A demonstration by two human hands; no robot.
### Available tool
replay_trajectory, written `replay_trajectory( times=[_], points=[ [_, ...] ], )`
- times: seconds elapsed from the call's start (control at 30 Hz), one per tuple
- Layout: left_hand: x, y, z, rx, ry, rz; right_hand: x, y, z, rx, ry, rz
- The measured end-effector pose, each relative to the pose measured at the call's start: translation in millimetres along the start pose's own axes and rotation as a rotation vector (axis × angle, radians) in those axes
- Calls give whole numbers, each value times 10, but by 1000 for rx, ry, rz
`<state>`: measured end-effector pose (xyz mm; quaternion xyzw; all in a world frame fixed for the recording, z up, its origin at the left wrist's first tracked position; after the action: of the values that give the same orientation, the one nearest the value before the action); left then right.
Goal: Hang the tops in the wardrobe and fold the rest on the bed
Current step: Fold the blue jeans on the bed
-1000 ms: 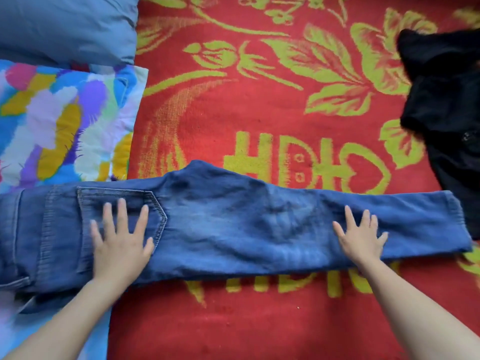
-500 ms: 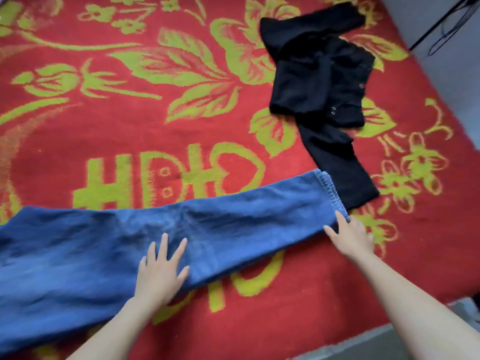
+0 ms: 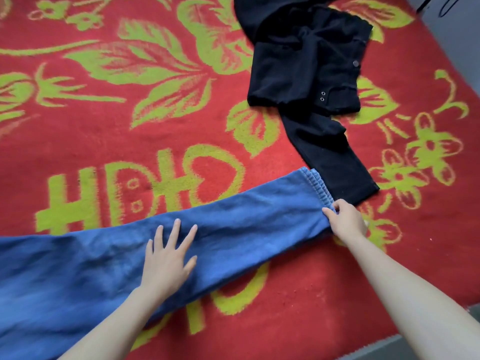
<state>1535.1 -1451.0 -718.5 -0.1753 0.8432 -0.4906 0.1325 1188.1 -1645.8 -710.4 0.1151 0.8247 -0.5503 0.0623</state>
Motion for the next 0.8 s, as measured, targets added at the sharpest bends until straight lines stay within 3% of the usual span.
replay_trajectory(
  times=[0.1,0.2,0.33,0.43,0.57,0.6,0.67,0.73,0.8],
  points=[
    [115,31,-22,-49,65,59,123,-129,2,123,29,-33],
    [127,131,31,-66,51,86,285,9,-5,88,198,105],
    [171,115,69,-103,52,69,307,72,113,96,236,324],
    [160,253,99,-273,42,78,267,48,156,36,207,480],
    [163,232,129,-327,21,76,291,80,139,-112,204,543],
    [177,205,125,-303,24,76,278,68,130,-145,189,557],
    [228,15,65,-85,60,78,172,-63,51,-125,166,571],
    [269,-29,-52,61,86,-13,42,-245,-20,11,120,607],
    [345,130,-233,77,133,-77,-222,-426,-218,159,58,600]
  ],
)
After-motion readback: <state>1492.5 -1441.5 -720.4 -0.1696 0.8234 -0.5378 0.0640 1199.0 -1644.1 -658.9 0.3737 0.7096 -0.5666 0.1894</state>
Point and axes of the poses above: each hand's wrist, its own z-axis towards the middle knuckle, its own y-axis out of the palm, x = y × z, the point moved 7 cm from there along z, towards the middle knuckle, and after that the axes turned 11 degrees about -y, right-handed, at the moved point
